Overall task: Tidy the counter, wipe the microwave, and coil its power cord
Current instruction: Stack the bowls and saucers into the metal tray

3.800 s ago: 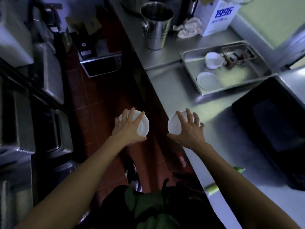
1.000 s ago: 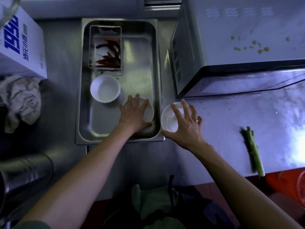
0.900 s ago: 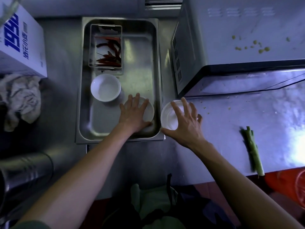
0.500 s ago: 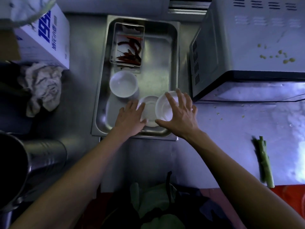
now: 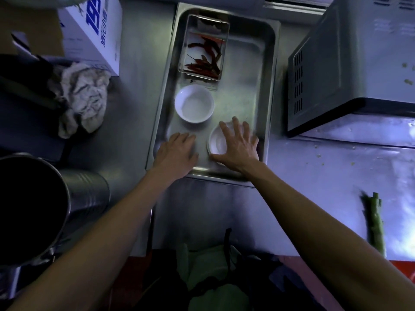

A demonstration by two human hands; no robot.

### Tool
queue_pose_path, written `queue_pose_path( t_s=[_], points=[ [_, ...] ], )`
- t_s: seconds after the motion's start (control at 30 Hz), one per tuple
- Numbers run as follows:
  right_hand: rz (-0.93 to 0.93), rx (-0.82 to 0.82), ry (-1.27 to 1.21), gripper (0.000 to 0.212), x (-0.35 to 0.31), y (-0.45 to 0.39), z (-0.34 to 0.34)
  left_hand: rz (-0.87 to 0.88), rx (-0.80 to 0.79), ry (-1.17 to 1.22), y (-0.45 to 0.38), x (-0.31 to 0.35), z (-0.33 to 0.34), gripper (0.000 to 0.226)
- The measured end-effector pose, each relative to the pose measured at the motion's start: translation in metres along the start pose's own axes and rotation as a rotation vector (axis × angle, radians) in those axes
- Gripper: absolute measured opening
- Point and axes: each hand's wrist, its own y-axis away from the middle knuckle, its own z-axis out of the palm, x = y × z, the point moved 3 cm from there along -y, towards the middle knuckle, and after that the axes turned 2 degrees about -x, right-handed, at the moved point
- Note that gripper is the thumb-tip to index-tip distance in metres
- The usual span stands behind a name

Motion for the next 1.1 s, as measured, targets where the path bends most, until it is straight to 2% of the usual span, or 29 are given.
queue_pose_path(
  t_s=[0.2, 0.5, 0.7, 0.93, 1.1],
  points=[
    [0.043, -0.021, -0.002, 0.11, -0.005, -0.006, 0.012, 0.001, 0.028, 0.053, 0.001, -0.002, -0.004, 0.049],
    [0.037, -0.015, -0.013, 0.113, -0.005, -0.009, 0.015, 0.054, 0.011, 0.074, -0.001, 0.0, -0.006, 0.052],
    [0.021, 0.048, -0.047, 0.093, -0.001, 0.008, 0.001, 0.087, 0.02, 0.05, 0.0, 0.009, -0.014, 0.054],
    [-0.017, 0.246, -0.097, 0.076, 0.032, 0.068, -0.035, 0.154, 0.034, -0.043, 0.0, 0.065, -0.024, 0.054],
    [0.048, 0.274, -0.196, 0.067, 0.087, 0.128, -0.041, 0.264, 0.045, -0.137, 0.012, 0.134, -0.017, 0.05]
  ],
)
